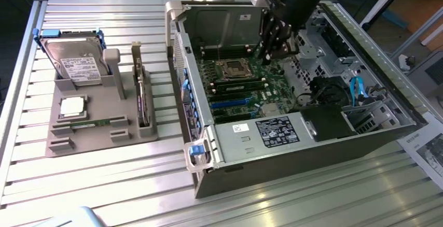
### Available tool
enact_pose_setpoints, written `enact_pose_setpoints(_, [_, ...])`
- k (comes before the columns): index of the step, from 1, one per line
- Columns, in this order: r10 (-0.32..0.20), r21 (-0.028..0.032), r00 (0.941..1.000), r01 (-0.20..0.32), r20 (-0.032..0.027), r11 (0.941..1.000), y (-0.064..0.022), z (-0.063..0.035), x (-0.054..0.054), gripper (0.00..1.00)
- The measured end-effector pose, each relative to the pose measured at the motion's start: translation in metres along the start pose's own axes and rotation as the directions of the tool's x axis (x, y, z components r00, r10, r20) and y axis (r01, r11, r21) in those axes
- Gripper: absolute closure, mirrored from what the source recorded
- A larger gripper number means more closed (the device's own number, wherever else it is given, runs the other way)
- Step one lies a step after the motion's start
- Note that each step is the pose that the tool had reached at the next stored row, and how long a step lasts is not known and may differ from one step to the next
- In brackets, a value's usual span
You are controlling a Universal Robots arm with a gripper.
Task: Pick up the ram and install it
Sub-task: 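Insert the ram into the slot, then press down the ram until it locks into place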
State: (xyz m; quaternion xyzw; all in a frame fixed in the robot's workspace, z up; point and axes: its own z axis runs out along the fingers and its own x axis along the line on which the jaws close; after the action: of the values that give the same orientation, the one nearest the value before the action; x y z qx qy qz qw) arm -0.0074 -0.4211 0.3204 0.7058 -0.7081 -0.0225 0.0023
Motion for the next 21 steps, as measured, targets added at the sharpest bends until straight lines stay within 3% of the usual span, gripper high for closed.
enact_pose_setpoints(12, [0.0,0.0001,0.9999,0.0,-0.0144,1.0,0.0008,-0.0228,-0.001,0.74])
enact_pose_setpoints(21, [0.001,0.0001,0.9999,0.0,-0.015,1.0,0.0008,-0.0238,-0.001,0.74])
